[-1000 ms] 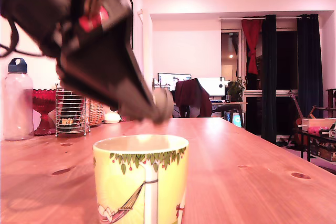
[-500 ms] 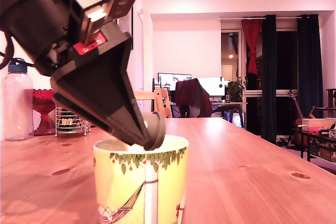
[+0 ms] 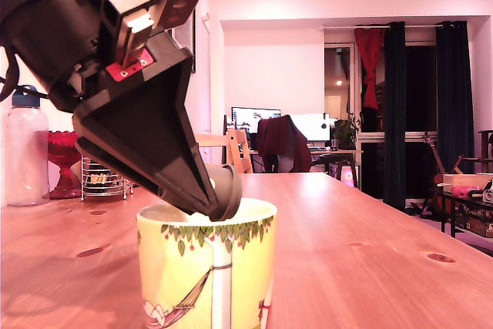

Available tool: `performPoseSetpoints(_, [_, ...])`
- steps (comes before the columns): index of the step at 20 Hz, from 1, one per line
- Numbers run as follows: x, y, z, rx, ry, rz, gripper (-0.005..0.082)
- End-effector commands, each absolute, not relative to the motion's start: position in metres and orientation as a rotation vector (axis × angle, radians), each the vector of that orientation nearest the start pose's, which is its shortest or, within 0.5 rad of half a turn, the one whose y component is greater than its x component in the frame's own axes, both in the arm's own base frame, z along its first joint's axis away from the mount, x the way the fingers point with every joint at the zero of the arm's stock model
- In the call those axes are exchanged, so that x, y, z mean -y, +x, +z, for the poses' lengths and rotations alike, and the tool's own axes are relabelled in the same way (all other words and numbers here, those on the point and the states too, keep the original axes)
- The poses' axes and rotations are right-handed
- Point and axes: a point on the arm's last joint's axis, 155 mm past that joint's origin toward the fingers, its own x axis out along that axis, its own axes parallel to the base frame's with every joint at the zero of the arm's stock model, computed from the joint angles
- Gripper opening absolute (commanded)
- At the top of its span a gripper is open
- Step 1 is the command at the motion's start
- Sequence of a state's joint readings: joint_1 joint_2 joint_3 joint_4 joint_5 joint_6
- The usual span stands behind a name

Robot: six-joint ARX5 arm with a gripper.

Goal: Pick the coffee capsule and then drop it inside the coffee cup in front of you

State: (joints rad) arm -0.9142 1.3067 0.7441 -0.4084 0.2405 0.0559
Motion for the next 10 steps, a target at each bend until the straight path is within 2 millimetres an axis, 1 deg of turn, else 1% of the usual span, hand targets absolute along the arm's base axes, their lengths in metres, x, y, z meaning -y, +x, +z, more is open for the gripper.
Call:
performPoseSetpoints(1, [0.2918, 0.1687, 0.0766, -0.932, 0.386, -1.091, 0.0166])
performPoseSetpoints(2, [0.2918, 0.1688, 0.0767, -0.932, 0.386, -1.092, 0.0167])
performPoseSetpoints(3, [0.2920, 0.1688, 0.0769, -0.931, 0.386, -1.092, 0.0206])
performPoseSetpoints(4, [0.2923, 0.1691, 0.0776, -0.930, 0.384, -1.092, 0.0346])
performPoseSetpoints(5, [0.2928, 0.1694, 0.0788, -0.929, 0.382, -1.091, 0.0536])
performPoseSetpoints(6, [0.2927, 0.1702, 0.0808, -0.934, 0.380, -1.086, 0.0692])
performPoseSetpoints(7, [0.2920, 0.1705, 0.0821, -0.938, 0.384, -1.082, 0.0759])
performPoseSetpoints(10, [0.2925, 0.1713, 0.0859, -0.939, 0.386, -1.080, 0.0765])
